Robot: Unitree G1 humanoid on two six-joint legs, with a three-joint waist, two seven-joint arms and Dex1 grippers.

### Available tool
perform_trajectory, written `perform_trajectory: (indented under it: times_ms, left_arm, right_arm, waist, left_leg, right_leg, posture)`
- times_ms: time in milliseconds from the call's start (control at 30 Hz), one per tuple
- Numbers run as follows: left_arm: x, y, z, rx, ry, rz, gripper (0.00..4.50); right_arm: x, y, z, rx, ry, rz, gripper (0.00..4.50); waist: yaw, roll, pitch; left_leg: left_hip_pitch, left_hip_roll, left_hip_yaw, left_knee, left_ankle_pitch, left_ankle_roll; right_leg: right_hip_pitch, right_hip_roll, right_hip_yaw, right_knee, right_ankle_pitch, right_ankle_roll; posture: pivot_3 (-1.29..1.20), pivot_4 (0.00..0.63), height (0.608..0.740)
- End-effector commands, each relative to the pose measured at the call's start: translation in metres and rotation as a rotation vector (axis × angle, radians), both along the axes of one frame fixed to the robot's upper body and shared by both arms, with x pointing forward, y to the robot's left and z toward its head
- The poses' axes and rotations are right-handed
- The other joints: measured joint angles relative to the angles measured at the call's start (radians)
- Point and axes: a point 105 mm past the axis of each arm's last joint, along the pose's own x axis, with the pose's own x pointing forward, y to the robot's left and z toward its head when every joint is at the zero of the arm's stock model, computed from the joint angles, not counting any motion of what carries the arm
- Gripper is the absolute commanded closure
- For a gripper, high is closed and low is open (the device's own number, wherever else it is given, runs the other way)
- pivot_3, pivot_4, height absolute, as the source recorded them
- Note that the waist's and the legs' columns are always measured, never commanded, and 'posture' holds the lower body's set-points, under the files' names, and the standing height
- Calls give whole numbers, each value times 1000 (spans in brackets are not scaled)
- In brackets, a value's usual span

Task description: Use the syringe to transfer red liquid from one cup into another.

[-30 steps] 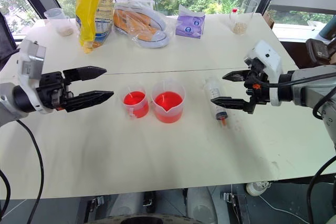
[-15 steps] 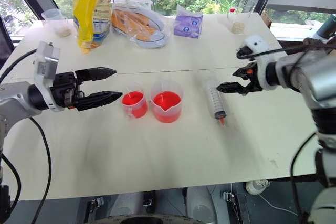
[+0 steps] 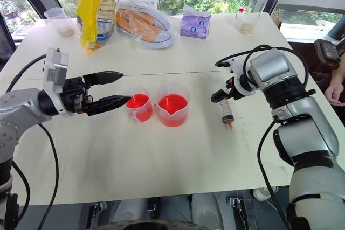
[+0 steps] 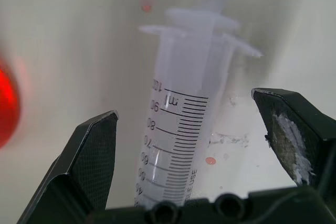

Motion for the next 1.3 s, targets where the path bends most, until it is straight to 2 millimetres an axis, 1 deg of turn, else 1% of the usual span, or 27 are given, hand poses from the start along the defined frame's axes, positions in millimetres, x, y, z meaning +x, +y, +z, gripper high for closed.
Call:
perform_trajectory:
  times_ms: [33, 100, 167, 200, 233, 267, 333, 367, 433, 467, 500, 567, 633, 667, 733, 800, 833, 933, 1000, 1033, 1067, 1133, 1233, 1300]
  left_arm:
    - [-5, -1, 9, -12, -54, 8, 0]
    - [-6, -2, 9, -19, -54, 14, 0]
    - [-7, -2, 8, -21, -55, 20, 0]
    - [-7, -2, 8, -21, -56, 24, 0]
    - [-7, -2, 8, -21, -56, 27, 0]
    - [-7, -2, 8, -21, -57, 30, 0]
    - [-7, -1, 8, -22, -59, 35, 0]
    - [-7, -1, 8, -22, -59, 37, 0]
    - [-7, 1, 7, -19, -59, 43, 0]
    - [-6, 1, 8, -19, -59, 43, 0]
    - [-5, 1, 9, -18, -60, 43, 0]
    - [-2, 2, 13, -17, -68, 39, 0]
    - [1, 4, 16, -13, -78, 38, 0]
    - [1, 6, 18, -13, -82, 38, 0]
    - [4, 9, 25, -26, -95, 32, 0]
    - [8, 11, 32, -33, -108, 27, 0]
    - [11, 11, 35, -36, -115, 21, 0]
    - [17, 8, 43, -31, -128, -2, 0]
    - [19, 7, 46, -22, -132, -25, 0]
    - [22, 3, 48, -20, -135, -40, 0]
    - [24, 2, 50, -18, -138, -49, 0]
    - [29, -4, 53, -13, -146, -71, 0]
    - [32, -6, 57, -7, -151, -92, 0]
    - [34, -11, 59, 0, -149, -113, 0]
  right_arm:
    - [10, 6, 9, -20, -38, 8, 36]
    - [11, 9, 4, -41, -26, 17, 36]
    - [10, 11, -2, -59, -8, 31, 545]
    - [9, 12, -5, -66, 0, 36, 850]
    - [9, 13, -7, -71, 6, 39, 1307]
    - [9, 13, -9, -77, 11, 42, 1885]
    - [9, 13, -13, -90, 15, 48, 2865]
    - [9, 13, -14, -92, 16, 50, 3079]
    - [9, 14, -14, -90, 18, 52, 3079]
    - [8, 15, -11, -83, 12, 46, 3079]
    - [9, 14, -7, -76, 2, 35, 3079]
    - [11, 12, 9, -35, -53, 20, 3079]
    - [11, 15, 30, -17, -177, 93, 3079]
    - [10, 20, 41, -2, -245, 140, 3079]
    - [0, 36, 67, 66, -390, 258, 3079]
    - [-13, 48, 92, 155, -521, 322, 3079]
    - [-19, 51, 104, 183, -595, 350, 3079]
    - [-31, 57, 134, 256, -795, 378, 3079]
    - [-39, 64, 155, 345, -928, 398, 3079]
    - [-46, 69, 168, 427, -994, 413, 3079]
    - [-51, 73, 176, 483, -1035, 421, 3079]
    - [-62, 83, 186, 624, -1094, 445, 3079]
    - [-77, 96, 194, 781, -1171, 479, 3079]
    - [-83, 102, 190, 874, -1179, 482, 3079]
  waist:
    - [-1, 0, 0]
    - [-1, 0, 0]
    - [-1, 0, 0]
    - [-1, 0, 0]
    - [-1, 0, 0]
    - [-1, 0, 0]
    - [-1, 0, 0]
    - [-3, 0, -1]
    - [-4, 0, -1]
    - [-4, 0, -1]
    - [-3, 0, -1]
    - [-2, 0, -1]
    - [3, 0, 0]
    - [3, 0, 0]
    - [3, 0, 0]
    - [3, 0, 0]
    - [2, 0, 0]
    - [2, 0, 0]
    - [1, 0, 0]
    - [1, 0, 0]
    - [1, 0, 0]
    - [1, 0, 0]
    - [1, 0, 0]
    - [1, 0, 0]
  left_leg:
    - [0, 0, 0, 0, 0, 0]
    - [0, 0, 0, 0, 0, 0]
    - [0, 0, 0, 0, 0, 0]
    - [0, 0, 0, 0, 0, 0]
    - [0, 0, 0, 0, 0, 0]
    - [0, 0, 0, 0, 0, 0]
    - [1, 0, 0, 0, 0, 0]
    - [1, 0, 0, 0, 0, 0]
    - [2, 0, 0, 0, 0, 0]
    - [2, 0, 0, 0, 0, 0]
    - [2, 0, 0, 0, 0, 0]
    - [2, 0, 0, 0, 0, -1]
    - [1, 0, 0, 0, 0, -1]
    - [1, 0, -1, 0, 0, -1]
    - [0, 0, -1, 0, 0, -1]
    - [0, 0, -1, 0, 0, 0]
    - [0, 0, -1, 0, 0, 0]
    - [1, 0, -1, 0, 0, -1]
    - [1, 0, -1, 0, 1, -1]
    - [1, 0, -1, 0, 1, -1]
    - [1, 0, -1, 0, 1, -2]
    - [1, 0, -1, 0, 1, -3]
    - [1, 0, -2, 0, 2, -3]
    - [1, 0, -2, 0, 2, -3]
  right_leg:
    - [0, 0, 0, 0, 0, 0]
    - [0, 0, 0, 0, 0, 0]
    - [0, 0, 0, 0, 0, 0]
    - [0, 0, 0, 0, 0, 0]
    - [0, 0, 0, 0, 0, 0]
    - [0, 0, 0, 0, 0, 0]
    - [1, 0, 0, 0, 0, 0]
    - [1, 0, 0, 0, 0, 0]
    - [1, 0, 0, 0, 0, 0]
    - [2, 0, 0, 0, 0, 0]
    - [2, 0, 0, 0, 0, 0]
    - [2, 0, 0, 0, 0, 0]
    - [1, 0, 0, 0, 0, 0]
    - [1, 0, -1, 0, 0, 0]
    - [1, 0, -1, 0, 0, 0]
    - [1, 0, -1, 0, 0, 0]
    - [1, 0, -1, 0, 0, 0]
    - [1, 0, -2, 0, 0, 0]
    - [1, 0, -2, 0, 0, 0]
    - [2, 0, -2, 0, 0, 0]
    - [2, 0, -2, 0, 0, 0]
    - [2, 1, -2, 0, 0, 0]
    - [2, 1, -3, 1, 0, 0]
    - [2, 1, -3, 1, 0, 0]
  posture:
    - [0, 150, 740]
    - [0, 150, 740]
    - [0, 150, 740]
    - [0, 150, 740]
    - [0, 150, 740]
    - [0, 150, 740]
    - [0, 150, 740]
    - [0, 150, 740]
    - [0, 150, 740]
    - [0, 150, 740]
    - [0, 150, 740]
    - [0, 150, 740]
    - [0, 150, 740]
    - [0, 150, 740]
    - [0, 150, 740]
    - [0, 150, 740]
    - [0, 150, 740]
    - [0, 150, 740]
    - [0, 150, 740]
    - [0, 150, 740]
    - [0, 150, 740]
    - [0, 150, 740]
    - [0, 150, 740]
    - [0, 150, 740]
